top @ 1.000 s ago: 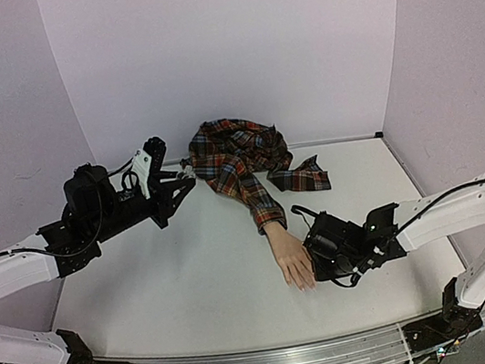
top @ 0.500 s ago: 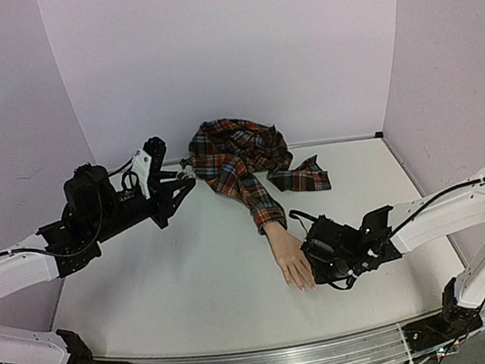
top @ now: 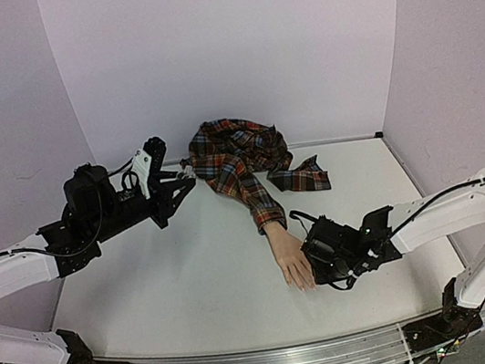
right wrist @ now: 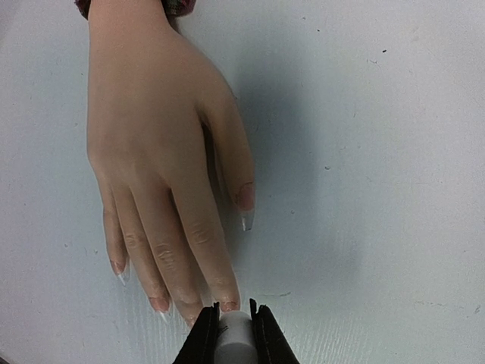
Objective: Paint the nails
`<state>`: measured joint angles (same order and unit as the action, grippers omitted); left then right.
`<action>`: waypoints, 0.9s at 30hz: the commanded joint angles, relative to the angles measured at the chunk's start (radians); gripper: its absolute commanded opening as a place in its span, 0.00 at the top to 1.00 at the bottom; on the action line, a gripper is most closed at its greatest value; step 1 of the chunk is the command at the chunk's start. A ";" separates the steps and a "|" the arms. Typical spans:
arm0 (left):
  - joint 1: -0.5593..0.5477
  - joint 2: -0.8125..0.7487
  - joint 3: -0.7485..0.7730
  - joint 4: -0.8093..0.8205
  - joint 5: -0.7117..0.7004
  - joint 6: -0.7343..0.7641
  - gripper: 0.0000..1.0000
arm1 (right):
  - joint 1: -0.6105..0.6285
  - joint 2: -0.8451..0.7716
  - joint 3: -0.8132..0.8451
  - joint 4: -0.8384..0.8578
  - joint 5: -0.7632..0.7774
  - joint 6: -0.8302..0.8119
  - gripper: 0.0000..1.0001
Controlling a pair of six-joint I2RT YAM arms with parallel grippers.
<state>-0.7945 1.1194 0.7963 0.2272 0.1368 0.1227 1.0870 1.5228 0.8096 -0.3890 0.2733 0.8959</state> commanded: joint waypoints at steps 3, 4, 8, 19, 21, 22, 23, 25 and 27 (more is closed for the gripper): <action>0.006 -0.006 0.009 0.044 0.009 -0.008 1.00 | 0.002 -0.037 -0.019 -0.015 0.016 0.011 1.00; 0.005 -0.005 0.009 0.045 0.010 -0.009 1.00 | 0.001 -0.042 -0.020 -0.016 0.017 0.012 1.00; 0.006 0.000 0.011 0.049 0.012 -0.010 1.00 | 0.001 -0.065 -0.025 -0.025 0.029 0.013 1.00; 0.006 0.018 0.035 0.036 0.024 -0.028 1.00 | -0.004 -0.166 -0.008 -0.080 0.069 -0.025 1.00; 0.006 0.026 0.048 0.031 0.045 -0.037 1.00 | -0.017 -0.204 0.001 -0.082 0.070 -0.051 1.00; 0.006 0.031 0.055 0.029 0.075 -0.038 1.00 | -0.022 -0.227 0.011 -0.081 0.066 -0.068 1.00; 0.006 0.036 0.060 0.034 0.129 -0.036 1.00 | -0.028 -0.246 0.026 -0.076 0.059 -0.106 1.00; 0.006 0.046 0.066 0.049 0.243 -0.033 1.00 | -0.040 -0.286 0.065 -0.066 0.041 -0.187 1.00; 0.004 0.054 0.054 0.099 0.371 -0.023 1.00 | -0.055 -0.325 0.124 -0.051 -0.006 -0.261 1.00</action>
<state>-0.7910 1.1582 0.7986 0.2293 0.2527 0.0994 1.0584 1.2834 0.8103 -0.4633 0.2952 0.7945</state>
